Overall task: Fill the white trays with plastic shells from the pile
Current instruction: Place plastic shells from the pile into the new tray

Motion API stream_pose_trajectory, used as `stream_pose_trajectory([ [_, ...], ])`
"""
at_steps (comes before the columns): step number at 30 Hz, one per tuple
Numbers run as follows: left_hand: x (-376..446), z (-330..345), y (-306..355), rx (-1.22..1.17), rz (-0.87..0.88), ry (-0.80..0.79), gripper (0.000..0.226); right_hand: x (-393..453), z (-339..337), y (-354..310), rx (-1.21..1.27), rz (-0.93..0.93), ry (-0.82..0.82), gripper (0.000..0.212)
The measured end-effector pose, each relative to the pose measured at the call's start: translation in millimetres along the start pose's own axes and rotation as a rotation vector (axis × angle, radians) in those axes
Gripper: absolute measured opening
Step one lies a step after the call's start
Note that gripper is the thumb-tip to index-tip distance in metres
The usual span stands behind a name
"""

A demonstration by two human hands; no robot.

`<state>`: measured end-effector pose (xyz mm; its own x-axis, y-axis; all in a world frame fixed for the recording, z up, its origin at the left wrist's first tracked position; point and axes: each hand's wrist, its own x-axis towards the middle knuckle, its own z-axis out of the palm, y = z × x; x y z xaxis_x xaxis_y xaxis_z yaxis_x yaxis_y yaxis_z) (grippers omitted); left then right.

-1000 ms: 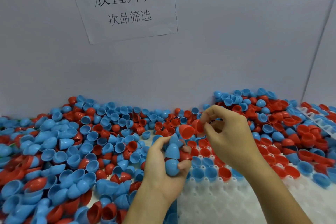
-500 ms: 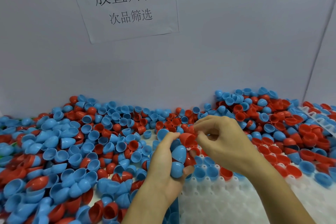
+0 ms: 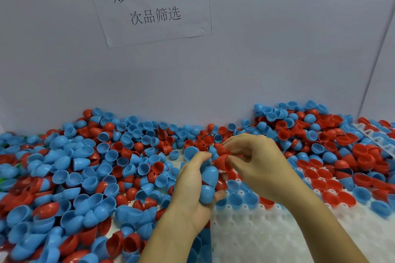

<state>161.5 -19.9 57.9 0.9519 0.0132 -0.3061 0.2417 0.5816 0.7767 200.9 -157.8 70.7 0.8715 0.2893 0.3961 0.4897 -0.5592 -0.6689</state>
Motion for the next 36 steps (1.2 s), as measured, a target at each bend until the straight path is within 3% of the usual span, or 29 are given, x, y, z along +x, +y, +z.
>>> stream_pose_trajectory([
  [6,3.6,-15.2,15.0,-0.071,0.066,0.068,0.013,-0.6,-0.6,5.4,-0.078,0.047,-0.106,0.027],
  [22,-4.3,-14.7,22.0,-0.096,0.122,0.012,0.008,-35.9,31.6,-2.3,-0.484,0.123,-0.515,0.016],
  [36,-35.6,-41.0,-7.9,-0.097,0.07,0.073,0.017,-46.8,48.4,-5.1,-0.644,0.1,-0.46,0.022],
])
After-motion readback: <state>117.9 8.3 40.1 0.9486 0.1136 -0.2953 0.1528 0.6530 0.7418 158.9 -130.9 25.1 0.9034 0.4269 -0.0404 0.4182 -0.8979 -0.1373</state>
